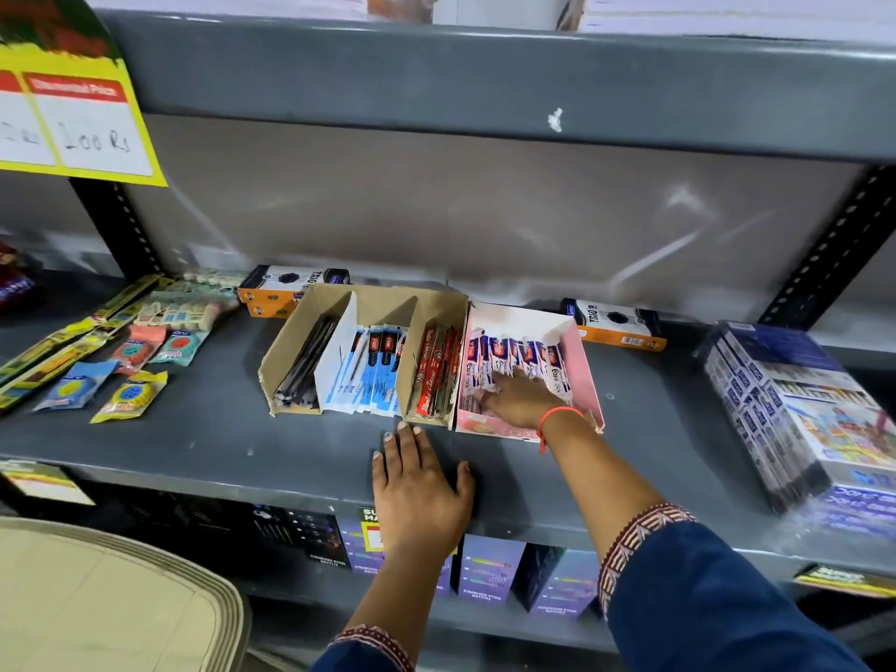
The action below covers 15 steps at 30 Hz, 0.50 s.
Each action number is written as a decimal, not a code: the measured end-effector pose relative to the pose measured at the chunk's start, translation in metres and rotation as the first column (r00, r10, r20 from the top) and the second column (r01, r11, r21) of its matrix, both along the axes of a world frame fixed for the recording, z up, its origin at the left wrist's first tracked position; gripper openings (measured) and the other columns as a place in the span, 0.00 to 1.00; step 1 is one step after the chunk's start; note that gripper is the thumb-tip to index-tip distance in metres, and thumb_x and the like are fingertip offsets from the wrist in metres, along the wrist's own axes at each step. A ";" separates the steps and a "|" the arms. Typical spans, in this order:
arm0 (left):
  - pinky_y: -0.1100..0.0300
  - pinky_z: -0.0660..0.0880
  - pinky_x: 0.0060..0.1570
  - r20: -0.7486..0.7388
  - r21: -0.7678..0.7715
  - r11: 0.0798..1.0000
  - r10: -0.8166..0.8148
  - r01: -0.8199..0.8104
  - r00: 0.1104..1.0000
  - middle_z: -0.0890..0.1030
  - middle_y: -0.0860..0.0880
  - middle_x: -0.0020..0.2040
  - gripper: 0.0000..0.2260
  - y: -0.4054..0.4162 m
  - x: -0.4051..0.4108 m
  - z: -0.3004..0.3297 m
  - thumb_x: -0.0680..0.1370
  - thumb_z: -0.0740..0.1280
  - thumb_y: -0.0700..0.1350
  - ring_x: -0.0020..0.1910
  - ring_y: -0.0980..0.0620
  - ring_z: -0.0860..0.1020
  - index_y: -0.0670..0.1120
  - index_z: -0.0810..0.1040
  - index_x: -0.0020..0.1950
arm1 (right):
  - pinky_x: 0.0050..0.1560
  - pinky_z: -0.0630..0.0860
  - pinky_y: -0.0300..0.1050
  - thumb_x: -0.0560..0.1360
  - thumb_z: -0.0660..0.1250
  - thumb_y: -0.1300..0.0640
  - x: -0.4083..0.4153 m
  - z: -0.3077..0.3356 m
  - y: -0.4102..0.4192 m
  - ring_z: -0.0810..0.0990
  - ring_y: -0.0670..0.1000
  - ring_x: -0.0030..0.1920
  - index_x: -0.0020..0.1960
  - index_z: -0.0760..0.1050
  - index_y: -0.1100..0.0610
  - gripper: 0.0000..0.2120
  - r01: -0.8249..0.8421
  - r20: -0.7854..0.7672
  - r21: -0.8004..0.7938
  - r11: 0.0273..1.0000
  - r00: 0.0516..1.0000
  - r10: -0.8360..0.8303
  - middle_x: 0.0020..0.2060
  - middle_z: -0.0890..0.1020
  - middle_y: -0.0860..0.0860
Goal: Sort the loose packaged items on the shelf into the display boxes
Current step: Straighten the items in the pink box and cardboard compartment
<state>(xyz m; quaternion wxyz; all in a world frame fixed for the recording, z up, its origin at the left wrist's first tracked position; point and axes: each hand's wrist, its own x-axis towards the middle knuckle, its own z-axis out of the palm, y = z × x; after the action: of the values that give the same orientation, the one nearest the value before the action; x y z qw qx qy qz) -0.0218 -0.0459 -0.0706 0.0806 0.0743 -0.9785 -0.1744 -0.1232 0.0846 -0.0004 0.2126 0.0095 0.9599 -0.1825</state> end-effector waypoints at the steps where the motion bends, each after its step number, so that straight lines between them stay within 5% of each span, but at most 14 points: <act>1: 0.51 0.44 0.73 0.004 0.003 1.000 0.001 -0.001 1.000 0.53 0.43 0.77 0.34 0.000 0.000 0.001 0.76 0.50 0.61 0.76 0.45 0.49 0.42 0.49 0.75 | 0.75 0.51 0.63 0.78 0.53 0.42 0.001 0.002 0.001 0.46 0.63 0.77 0.77 0.51 0.50 0.30 0.026 -0.016 -0.016 1.000 1.000 -0.027 0.78 0.48 0.55; 5: 0.51 0.43 0.73 0.029 0.018 0.999 -0.031 0.030 0.999 0.52 0.42 0.77 0.33 -0.003 0.002 0.006 0.77 0.51 0.59 0.76 0.45 0.49 0.41 0.48 0.75 | 0.73 0.60 0.59 0.77 0.58 0.50 0.016 0.013 -0.001 0.56 0.60 0.76 0.76 0.56 0.53 0.28 0.104 -0.268 -0.188 0.977 0.951 -0.153 0.76 0.58 0.57; 9: 0.52 0.45 0.74 0.000 0.060 0.998 -0.027 0.027 1.000 0.57 0.43 0.76 0.28 -0.026 0.006 0.010 0.79 0.51 0.56 0.75 0.46 0.53 0.41 0.55 0.74 | 0.61 0.72 0.53 0.75 0.60 0.58 0.036 0.034 -0.026 0.73 0.61 0.63 0.69 0.68 0.57 0.22 0.161 -0.603 -0.304 0.939 0.731 -0.320 0.64 0.76 0.60; 12: 0.52 0.46 0.74 -0.038 0.056 0.997 0.062 -0.059 0.997 0.59 0.43 0.75 0.27 -0.054 0.007 0.012 0.79 0.52 0.55 0.74 0.46 0.55 0.41 0.57 0.73 | 0.56 0.70 0.51 0.73 0.60 0.61 0.049 0.047 -0.055 0.76 0.63 0.56 0.62 0.75 0.58 0.18 0.088 -0.748 -0.268 0.959 0.608 -0.265 0.56 0.80 0.60; 15: 0.52 0.48 0.73 -0.048 0.045 0.992 0.119 -0.117 0.992 0.61 0.42 0.75 0.25 -0.086 0.004 0.014 0.79 0.53 0.53 0.74 0.45 0.56 0.40 0.59 0.73 | 0.41 0.72 0.47 0.74 0.59 0.60 0.063 0.045 -0.091 0.80 0.62 0.47 0.50 0.78 0.58 0.10 -0.057 -0.769 -0.205 0.977 0.627 -0.125 0.46 0.82 0.60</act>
<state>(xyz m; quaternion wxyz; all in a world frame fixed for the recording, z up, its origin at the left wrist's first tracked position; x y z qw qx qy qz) -0.0178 -0.1316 -0.0566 0.1138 0.1292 -0.9663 -0.1915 -0.0598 -0.0063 0.0449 -0.2260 -0.0744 0.9322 -0.2728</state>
